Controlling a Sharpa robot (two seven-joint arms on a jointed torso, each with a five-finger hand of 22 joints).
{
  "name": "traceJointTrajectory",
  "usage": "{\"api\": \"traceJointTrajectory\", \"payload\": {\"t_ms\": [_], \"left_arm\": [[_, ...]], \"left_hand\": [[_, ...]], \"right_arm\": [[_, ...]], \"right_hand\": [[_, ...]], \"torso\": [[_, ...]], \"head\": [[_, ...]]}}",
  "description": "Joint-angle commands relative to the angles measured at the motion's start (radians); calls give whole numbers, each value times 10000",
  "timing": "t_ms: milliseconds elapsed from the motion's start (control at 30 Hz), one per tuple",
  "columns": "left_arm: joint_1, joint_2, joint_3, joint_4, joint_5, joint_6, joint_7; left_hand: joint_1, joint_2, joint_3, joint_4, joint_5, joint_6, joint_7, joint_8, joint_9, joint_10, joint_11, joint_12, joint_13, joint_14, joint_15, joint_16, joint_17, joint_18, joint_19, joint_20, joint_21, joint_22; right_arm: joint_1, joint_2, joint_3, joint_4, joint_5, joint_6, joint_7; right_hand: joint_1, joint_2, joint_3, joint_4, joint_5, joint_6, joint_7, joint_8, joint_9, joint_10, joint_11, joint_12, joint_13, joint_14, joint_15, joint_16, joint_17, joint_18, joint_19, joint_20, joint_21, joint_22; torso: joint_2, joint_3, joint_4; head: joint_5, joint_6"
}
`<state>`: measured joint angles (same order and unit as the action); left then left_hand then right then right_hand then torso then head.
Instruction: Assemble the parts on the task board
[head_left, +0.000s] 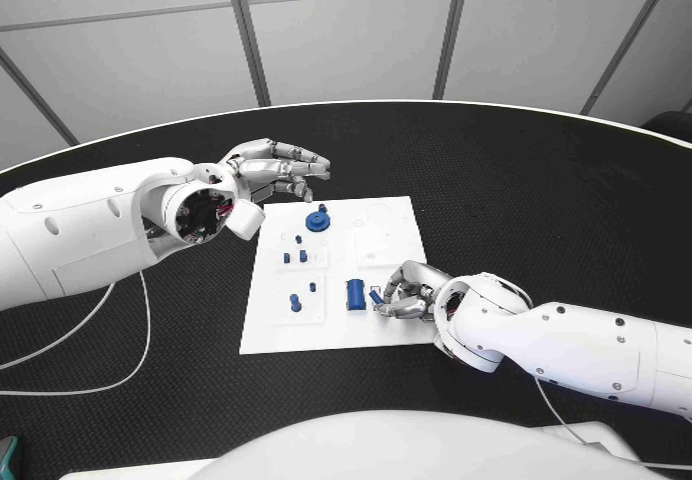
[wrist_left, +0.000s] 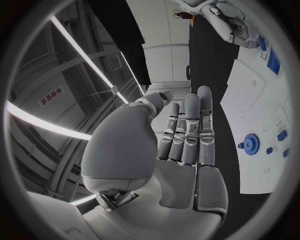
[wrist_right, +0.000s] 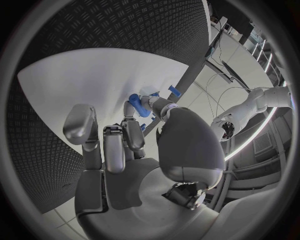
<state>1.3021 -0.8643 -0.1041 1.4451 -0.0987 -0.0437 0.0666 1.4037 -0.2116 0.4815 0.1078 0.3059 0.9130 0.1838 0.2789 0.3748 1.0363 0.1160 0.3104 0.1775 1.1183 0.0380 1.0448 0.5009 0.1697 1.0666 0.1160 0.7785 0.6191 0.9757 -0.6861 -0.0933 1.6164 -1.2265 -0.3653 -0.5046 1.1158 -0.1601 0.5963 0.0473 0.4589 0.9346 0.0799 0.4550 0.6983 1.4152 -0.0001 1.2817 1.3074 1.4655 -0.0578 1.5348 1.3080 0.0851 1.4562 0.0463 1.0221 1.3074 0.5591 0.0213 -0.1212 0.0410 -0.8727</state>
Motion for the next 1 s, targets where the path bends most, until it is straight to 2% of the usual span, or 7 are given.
{"api": "traceJointTrajectory", "payload": {"t_ms": [33,500,1000], "left_arm": [[0,-8,0,0,0,0,-3],[0,-13,0,-5,0,9,-10],[0,-18,0,-3,0,12,-21]], "left_hand": [[-10,57,2,84,29,-59,12,25,-13,-69,2,35,-11,-63,-23,31,-12,144,19,54,-41,-14],[-10,57,2,84,29,-59,12,25,-13,-69,2,35,-11,-63,-23,31,-12,144,19,54,-41,-14],[-10,57,2,84,29,-59,12,25,-13,-69,2,35,-11,-63,-23,31,-12,144,19,54,-41,-14]], "right_arm": [[1,-10,0,-1,12,10,-56],[2,22,2,-42,23,-226,-48],[17,105,12,-205,24,49,-81]], "right_hand": [[-222,-16,-1,132,88,89,-83,71,51,54,-38,28,609,897,-99,-7,1900,27,29,-65,-25,1436],[-606,-7,-21,355,93,166,-119,115,70,100,-68,79,646,899,-126,-4,1907,25,48,-90,-29,1437],[-803,-24,-46,468,57,174,-122,120,71,111,-71,92,658,900,-131,-3,1909,28,49,-97,-66,1431]], "torso": [[-3,-2,5],[5,0,6],[4,1,2]], "head": [[-6,1],[-2,1],[-28,1]]}}
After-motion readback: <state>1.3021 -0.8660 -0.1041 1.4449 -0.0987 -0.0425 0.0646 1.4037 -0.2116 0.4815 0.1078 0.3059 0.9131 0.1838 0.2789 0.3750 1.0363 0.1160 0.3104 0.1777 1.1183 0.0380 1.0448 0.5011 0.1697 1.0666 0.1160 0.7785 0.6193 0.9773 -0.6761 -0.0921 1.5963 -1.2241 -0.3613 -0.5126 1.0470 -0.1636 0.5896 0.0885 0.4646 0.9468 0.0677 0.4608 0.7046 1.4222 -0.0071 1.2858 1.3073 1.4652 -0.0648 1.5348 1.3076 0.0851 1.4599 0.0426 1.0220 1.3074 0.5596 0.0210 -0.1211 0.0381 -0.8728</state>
